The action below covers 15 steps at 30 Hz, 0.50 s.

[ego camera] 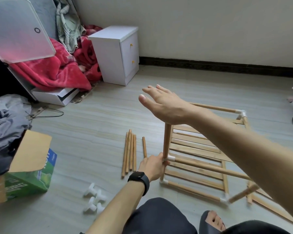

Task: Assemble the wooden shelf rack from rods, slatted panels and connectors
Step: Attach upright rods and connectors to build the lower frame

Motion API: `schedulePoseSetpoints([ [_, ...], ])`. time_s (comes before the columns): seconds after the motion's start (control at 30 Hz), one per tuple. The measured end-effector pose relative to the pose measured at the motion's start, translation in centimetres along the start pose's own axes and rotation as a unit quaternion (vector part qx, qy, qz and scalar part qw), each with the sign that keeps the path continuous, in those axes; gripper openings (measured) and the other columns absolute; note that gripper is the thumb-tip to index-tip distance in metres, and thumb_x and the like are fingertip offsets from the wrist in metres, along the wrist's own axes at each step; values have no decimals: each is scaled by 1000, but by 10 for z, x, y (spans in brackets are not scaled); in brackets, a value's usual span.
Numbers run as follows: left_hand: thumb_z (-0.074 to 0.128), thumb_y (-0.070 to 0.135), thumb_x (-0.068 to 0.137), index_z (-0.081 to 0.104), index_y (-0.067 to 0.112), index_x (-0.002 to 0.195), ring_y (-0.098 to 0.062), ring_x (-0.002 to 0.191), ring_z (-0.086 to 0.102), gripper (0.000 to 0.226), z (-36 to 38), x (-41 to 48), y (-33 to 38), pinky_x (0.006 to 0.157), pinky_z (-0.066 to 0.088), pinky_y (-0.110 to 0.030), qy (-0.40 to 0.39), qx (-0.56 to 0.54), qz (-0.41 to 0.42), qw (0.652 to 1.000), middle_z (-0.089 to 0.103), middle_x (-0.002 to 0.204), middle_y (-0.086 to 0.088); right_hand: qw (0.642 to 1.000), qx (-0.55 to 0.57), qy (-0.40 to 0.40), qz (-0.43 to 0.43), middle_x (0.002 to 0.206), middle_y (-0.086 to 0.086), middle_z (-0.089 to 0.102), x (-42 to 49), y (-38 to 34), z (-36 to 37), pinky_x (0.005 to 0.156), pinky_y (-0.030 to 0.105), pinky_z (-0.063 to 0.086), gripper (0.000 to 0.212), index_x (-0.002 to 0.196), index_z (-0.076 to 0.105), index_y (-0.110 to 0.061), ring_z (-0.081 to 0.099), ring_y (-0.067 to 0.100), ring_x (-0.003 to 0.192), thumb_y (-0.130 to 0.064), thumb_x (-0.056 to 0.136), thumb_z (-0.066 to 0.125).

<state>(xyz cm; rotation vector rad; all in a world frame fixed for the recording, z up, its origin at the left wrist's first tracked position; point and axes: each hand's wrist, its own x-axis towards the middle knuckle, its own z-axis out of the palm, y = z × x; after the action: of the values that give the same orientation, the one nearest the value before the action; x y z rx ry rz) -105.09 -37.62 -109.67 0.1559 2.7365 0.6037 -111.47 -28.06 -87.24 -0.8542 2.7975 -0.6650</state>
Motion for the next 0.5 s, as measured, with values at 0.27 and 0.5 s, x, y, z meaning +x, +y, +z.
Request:
schedulePoseSetpoints([
  [0.27,39,48,106,50,34,127,-23,94,66,27,10,3,-4,83,57,-43,37,-34,5,999,71,105,1,969,139,96,179,136,-2,59,-92,104,84,91,27,41,91,136,55,-28,51,10,116,-88,83,11],
  [0.5,45,54,102,57,41,121,-17,98,67,25,7,6,-5,84,58,-44,24,-100,-11,995,72,107,10,961,-150,63,222,148,-1,53,-126,157,165,106,53,34,57,137,53,-37,43,24,139,-64,99,20],
])
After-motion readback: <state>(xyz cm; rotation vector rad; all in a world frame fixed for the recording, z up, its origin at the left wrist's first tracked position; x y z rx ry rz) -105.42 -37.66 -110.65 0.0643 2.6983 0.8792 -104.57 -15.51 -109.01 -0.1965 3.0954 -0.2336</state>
